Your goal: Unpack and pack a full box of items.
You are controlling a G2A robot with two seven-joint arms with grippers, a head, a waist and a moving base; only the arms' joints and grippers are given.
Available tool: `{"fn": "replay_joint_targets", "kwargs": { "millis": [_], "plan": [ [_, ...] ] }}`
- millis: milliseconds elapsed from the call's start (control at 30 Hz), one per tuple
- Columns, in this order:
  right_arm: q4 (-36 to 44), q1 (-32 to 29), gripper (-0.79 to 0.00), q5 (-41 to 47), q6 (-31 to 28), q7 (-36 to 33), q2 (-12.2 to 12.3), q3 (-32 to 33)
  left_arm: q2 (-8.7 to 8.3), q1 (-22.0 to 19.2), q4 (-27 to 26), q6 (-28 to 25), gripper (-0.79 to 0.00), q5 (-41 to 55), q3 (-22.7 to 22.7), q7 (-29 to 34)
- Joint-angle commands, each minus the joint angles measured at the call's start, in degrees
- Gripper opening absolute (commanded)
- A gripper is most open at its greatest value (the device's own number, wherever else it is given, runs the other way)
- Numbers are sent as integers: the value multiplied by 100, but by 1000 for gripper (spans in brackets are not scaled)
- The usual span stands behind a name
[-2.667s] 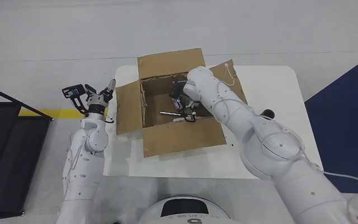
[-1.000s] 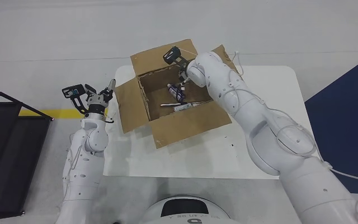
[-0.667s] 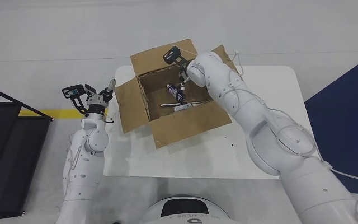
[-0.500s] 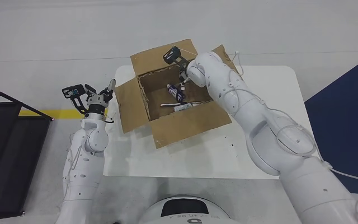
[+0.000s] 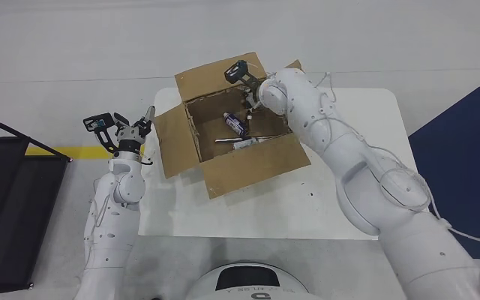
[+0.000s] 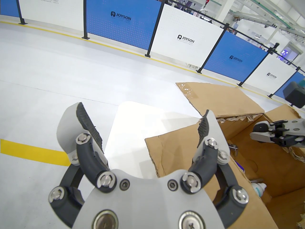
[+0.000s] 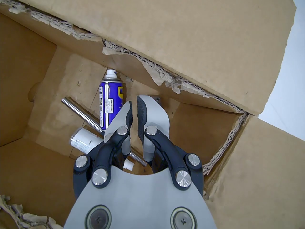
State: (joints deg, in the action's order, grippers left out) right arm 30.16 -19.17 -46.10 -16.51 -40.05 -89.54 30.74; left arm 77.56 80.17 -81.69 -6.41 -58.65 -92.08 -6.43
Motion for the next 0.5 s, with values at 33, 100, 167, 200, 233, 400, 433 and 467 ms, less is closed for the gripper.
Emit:
{"fn": "replay_joint_targets", "kwargs": {
  "millis": [33,100,167,200,233,400,433,467],
  "plan": [
    [13,-87,-585,48,44,-137,117,165,0,0,0,-1,0,-1,0,0],
    [82,-160,-459,-40,169,-300,156,183,0,0,0,-1,0,-1,0,0],
    [139,-247,-409,-123,236,-433,176,177,0,0,0,-1,0,-1,0,0],
    [174,-287,-406,-201,262,-496,177,149,0,0,0,-1,0,-1,0,0],
    [206,-331,-400,-261,276,-532,176,127,0,0,0,-1,0,-1,0,0],
    [324,-468,-403,-451,241,-676,143,44,0,0,0,-1,0,-1,0,0],
    [342,-485,-406,-431,158,-715,136,46,0,0,0,-1,0,-1,0,0],
    [352,-499,-403,-388,20,-761,131,54,0,0,0,-1,0,-1,0,0]
  ]
}}
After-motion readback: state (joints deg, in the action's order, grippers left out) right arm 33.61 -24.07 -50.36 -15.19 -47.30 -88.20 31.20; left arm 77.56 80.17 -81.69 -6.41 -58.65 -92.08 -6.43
